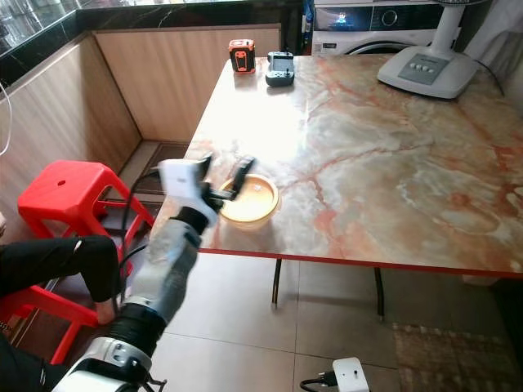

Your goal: Restocking fridge

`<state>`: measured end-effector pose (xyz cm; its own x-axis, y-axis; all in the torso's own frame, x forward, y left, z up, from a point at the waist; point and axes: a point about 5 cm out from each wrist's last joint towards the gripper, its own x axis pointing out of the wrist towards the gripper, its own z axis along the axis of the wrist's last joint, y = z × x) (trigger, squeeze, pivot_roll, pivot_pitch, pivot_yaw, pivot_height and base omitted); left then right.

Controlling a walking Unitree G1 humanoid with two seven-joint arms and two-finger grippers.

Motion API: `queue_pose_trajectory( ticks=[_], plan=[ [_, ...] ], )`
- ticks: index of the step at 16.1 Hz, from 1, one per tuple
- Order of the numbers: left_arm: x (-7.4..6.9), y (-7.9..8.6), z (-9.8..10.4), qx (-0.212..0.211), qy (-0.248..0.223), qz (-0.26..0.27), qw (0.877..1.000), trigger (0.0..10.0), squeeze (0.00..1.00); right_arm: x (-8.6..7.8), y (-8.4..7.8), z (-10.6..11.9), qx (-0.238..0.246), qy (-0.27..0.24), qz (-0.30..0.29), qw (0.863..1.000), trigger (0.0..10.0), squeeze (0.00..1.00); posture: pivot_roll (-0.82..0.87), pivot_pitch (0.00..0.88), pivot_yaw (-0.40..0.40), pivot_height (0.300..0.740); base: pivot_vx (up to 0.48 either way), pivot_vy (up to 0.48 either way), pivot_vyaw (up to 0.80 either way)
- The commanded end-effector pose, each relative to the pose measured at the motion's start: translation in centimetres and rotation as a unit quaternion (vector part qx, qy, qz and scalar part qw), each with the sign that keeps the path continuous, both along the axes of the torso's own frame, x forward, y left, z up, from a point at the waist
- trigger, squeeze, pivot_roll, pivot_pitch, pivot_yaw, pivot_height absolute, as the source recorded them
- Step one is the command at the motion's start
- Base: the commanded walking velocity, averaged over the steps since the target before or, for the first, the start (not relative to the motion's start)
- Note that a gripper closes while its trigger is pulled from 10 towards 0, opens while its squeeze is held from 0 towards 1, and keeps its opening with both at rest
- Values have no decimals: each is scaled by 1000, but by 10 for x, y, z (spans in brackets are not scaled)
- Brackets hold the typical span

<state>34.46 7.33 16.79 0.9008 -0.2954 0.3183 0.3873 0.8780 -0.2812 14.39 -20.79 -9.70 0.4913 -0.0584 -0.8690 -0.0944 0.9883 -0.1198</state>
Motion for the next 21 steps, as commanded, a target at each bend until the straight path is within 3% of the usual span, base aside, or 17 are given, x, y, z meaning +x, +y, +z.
queue_pose_trajectory(
  ticks=[1, 3, 5, 6, 7, 14, 21],
  plan=[
    [1, 8, 3, -30, 7, 6, 1000, 10000, 1000, -2, 3, -1, 3, 1, 2, 1000, 10000, 0, 12, 72, 65, 740, 0, 0, 0],
    [1, 15, 1, -23, 19, 4, 1000, 10000, 1000, -2, 3, -1, 2, 1, 2, 1000, 10000, 0, 14, 72, 67, 740, 0, 0, 0],
    [3, 25, -9, -52, 56, 14, 997, 10000, 1000, -2, 4, -1, 3, 0, 1, 1000, 10000, 0, 9, 73, 70, 740, 0, 0, 0],
    [4, 30, -15, -71, 80, 15, 994, 10000, 882, -1, 4, -1, 3, 0, 3, 1000, 10000, 0, 11, 74, 68, 740, 0, 0, 0],
    [5, 33, -20, -79, 97, 10, 992, 10000, 0, -1, 4, -1, 3, -1, 7, 1000, 10000, 0, 15, 73, 65, 740, 0, 0, 0],
    [7, 46, -44, -151, 171, -39, 973, 10000, 0, 3, 5, 1, 0, -6, 28, 1000, 10000, 0, 9, 68, 67, 740, 0, 0, 0],
    [11, 40, -55, -155, 197, -62, 966, 10000, 0, 4, 3, 1, -6, -8, 23, 1000, 10000, 0, 1, 68, 63, 740, 0, 0, 0]
  ],
)
